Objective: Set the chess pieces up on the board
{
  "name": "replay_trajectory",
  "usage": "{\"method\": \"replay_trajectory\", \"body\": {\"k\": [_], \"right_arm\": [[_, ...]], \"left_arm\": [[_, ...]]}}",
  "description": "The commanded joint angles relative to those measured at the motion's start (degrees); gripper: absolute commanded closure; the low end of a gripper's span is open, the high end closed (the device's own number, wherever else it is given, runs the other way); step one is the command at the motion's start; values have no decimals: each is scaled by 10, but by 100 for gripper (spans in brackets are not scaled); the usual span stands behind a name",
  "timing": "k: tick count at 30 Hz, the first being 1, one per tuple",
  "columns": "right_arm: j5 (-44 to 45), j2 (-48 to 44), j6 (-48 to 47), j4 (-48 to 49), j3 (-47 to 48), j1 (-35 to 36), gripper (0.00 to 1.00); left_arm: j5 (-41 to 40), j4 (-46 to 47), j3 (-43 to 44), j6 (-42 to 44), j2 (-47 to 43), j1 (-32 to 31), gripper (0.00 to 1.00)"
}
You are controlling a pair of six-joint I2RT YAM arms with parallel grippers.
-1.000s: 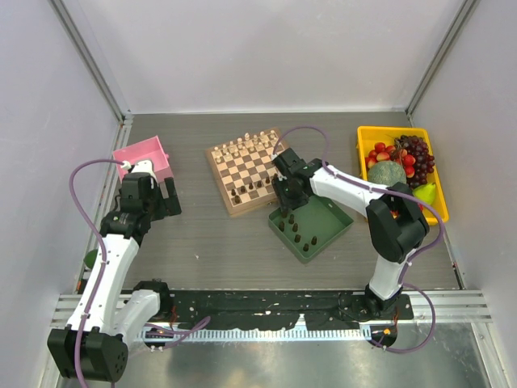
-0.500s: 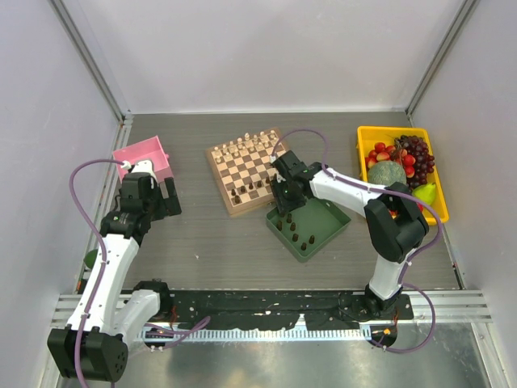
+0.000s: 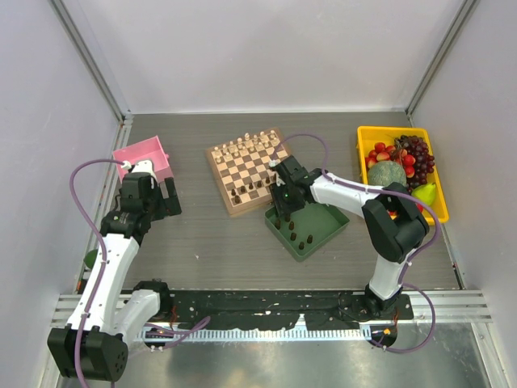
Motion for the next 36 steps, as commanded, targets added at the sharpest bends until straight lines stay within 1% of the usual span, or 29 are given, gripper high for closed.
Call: {"method": "replay_trajectory", "body": {"k": [1,7,13,18,29,36], "right_arm": [[3,-38,-13,36,5,0,57],[15,-44,-14,38,5,1,57],[15,-38,-18,40,8,0,64],[17,-33,-19,38,12,0,65],[30,-27,-20,28,20,0,73],[30,-36,-21,25,27,0,75]], "left_arm": [[1,-1,23,5,0,4,1],[1,0,23,5,2,4,1],[1,1,24,5,3,4,1],[2,-1,24,5,4,5,1],[3,-2,25,5,5,3,1],[4,-2,25,5,5,3,1]]}}
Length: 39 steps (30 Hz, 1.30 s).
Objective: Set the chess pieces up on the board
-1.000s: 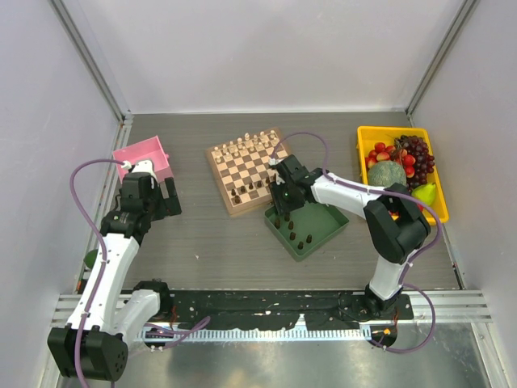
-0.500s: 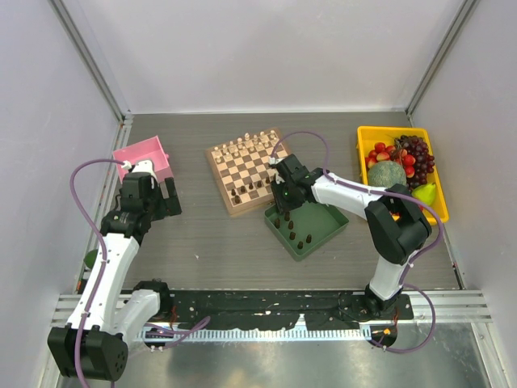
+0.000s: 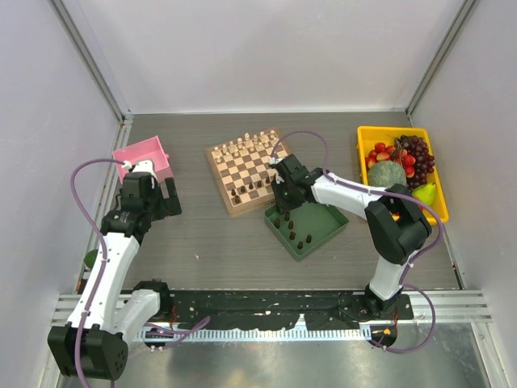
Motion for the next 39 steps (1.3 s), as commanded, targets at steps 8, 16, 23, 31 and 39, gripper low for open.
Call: {"method": "replay_trajectory", "body": {"k": [8,16,23,31,39], "right_arm": [[12,-44,-2,2,36,0,76],[13,-71,-1,-14,44,0,76],[1,-105,7,-32,57,0,76],[-20,-120,21,-43,93,4,76],[-35,-55,29,-36,155,21,76]], "left_arm": [[4,-1,25,5,0,4,1],[4,-2,25,5,0,3,1],[5,-2,25,5,0,4,1],[6,-2,26,5,0,5,1],[4,-3,26,6,-2,3,1]]}}
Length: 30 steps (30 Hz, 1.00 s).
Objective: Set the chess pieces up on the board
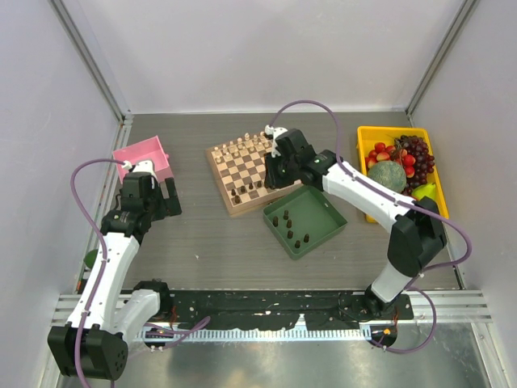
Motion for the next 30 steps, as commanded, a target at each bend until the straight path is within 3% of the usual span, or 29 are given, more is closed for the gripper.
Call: {"method": "replay_trajectory", "body": {"k": [1,16,30], "right_arm": [[-16,43,14,14,56,12,76],[-21,182,36,26,144,43,76],[-19,227,35,28,167,47,76]], "left_arm": [[4,0,24,7,-3,4,1],[5,0,25,6,-4,5,1],[5,0,26,6,-2,4,1]]}}
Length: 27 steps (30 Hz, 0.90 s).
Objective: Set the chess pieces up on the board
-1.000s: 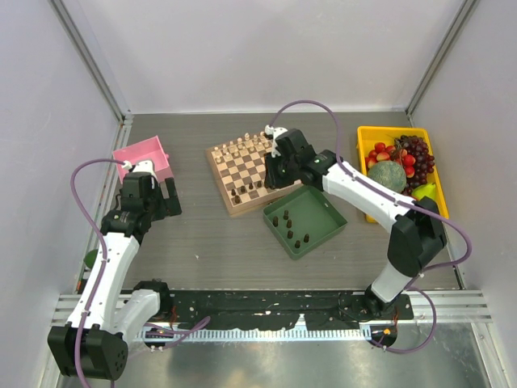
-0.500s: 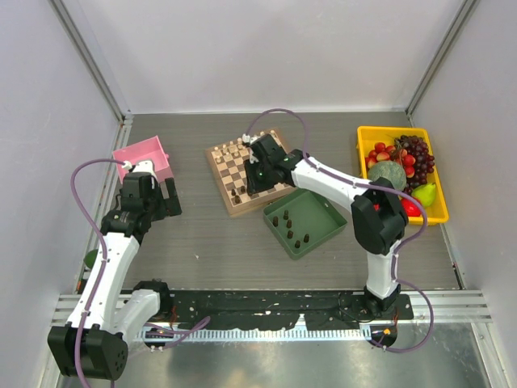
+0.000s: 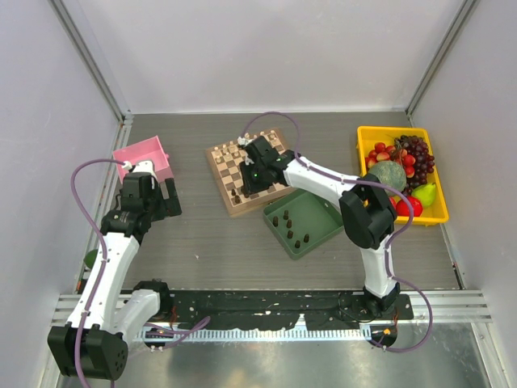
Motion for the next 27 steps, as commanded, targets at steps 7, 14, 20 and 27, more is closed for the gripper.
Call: {"method": "replay_trajectory", "body": {"k": [7,14,20,27], "right_arm": [[-3,14,0,15,31,7,76],[-1,19,0,16,34,8,75],[4,24,0,15,34,7,75],[-1,24,0,11,37,9,63]], "left_arm": [[5,5,25,6,-2,4,1],[5,4,25,6,-1,4,1],[4,3,25,6,-1,4,1],[5,3,26,7,0,3,1]]}}
